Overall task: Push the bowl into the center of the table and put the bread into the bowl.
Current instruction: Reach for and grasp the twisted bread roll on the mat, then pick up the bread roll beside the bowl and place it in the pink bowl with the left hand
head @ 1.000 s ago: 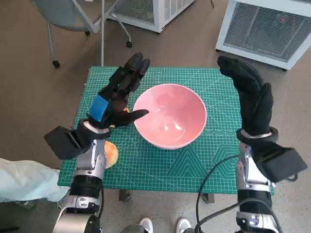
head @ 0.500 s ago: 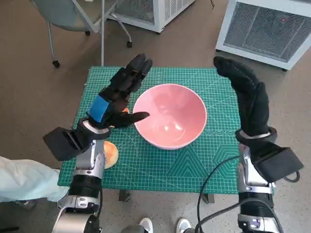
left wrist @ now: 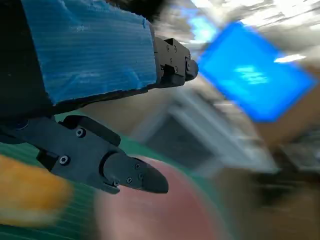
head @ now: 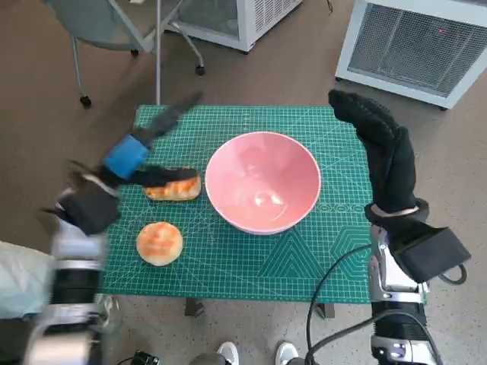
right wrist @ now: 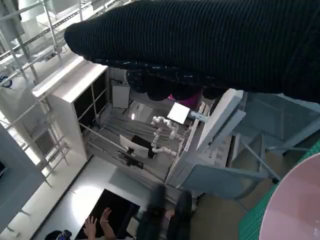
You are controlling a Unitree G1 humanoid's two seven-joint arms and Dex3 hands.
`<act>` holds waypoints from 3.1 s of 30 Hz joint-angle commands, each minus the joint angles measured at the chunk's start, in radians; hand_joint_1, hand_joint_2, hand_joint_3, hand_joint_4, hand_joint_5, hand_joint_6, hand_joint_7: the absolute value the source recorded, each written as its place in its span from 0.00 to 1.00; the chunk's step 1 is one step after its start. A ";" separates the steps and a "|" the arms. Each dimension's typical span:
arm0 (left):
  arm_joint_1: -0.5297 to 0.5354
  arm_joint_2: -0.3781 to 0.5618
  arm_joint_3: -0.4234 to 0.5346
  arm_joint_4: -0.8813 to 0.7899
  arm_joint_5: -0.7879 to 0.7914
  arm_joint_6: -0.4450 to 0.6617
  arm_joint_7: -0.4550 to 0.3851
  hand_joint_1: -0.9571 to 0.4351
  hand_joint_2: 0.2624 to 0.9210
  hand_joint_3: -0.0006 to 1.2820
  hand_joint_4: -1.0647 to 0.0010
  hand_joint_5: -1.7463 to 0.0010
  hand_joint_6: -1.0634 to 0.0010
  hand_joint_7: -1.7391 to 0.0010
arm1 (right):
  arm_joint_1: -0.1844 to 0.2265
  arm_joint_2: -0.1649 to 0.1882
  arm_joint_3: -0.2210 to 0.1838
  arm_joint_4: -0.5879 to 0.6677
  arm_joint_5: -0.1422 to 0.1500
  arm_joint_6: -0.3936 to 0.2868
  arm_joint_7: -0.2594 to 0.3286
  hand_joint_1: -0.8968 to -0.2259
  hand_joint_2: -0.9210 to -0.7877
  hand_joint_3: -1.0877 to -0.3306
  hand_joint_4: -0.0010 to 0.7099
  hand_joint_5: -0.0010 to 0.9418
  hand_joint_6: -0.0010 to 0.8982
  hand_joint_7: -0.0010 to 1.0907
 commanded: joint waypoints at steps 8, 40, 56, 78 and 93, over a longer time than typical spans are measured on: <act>-0.073 0.023 -0.179 0.005 0.220 0.243 0.034 0.64 0.76 0.01 0.92 1.00 0.75 0.99 | -0.005 0.022 0.012 0.038 0.030 0.012 0.020 0.19 0.00 0.45 0.25 0.00 0.02 0.51; -0.368 -0.164 -0.504 0.750 0.424 0.206 0.233 0.68 0.76 0.00 0.86 0.99 0.73 0.99 | -0.011 0.040 0.007 0.082 0.039 -0.026 0.025 0.20 0.00 0.46 0.26 0.00 0.01 0.53; -0.417 -0.161 -0.572 0.819 0.452 0.222 0.232 0.73 0.94 0.12 0.41 0.31 0.38 0.43 | 0.005 0.041 0.001 0.062 0.043 -0.029 0.022 0.22 0.00 0.46 0.26 0.00 0.00 0.53; -0.234 0.037 -0.274 0.075 0.232 0.108 0.234 0.69 0.97 0.05 0.31 0.32 0.33 0.41 | 0.012 0.051 0.004 0.055 0.047 -0.025 0.028 0.24 0.00 0.46 0.26 0.00 0.00 0.53; -0.092 -0.051 -0.271 -0.185 0.269 -0.139 0.432 0.69 0.97 0.03 0.28 0.31 0.34 0.44 | 0.017 0.048 0.002 0.048 0.055 -0.020 0.035 0.25 0.00 0.46 0.26 0.00 0.00 0.53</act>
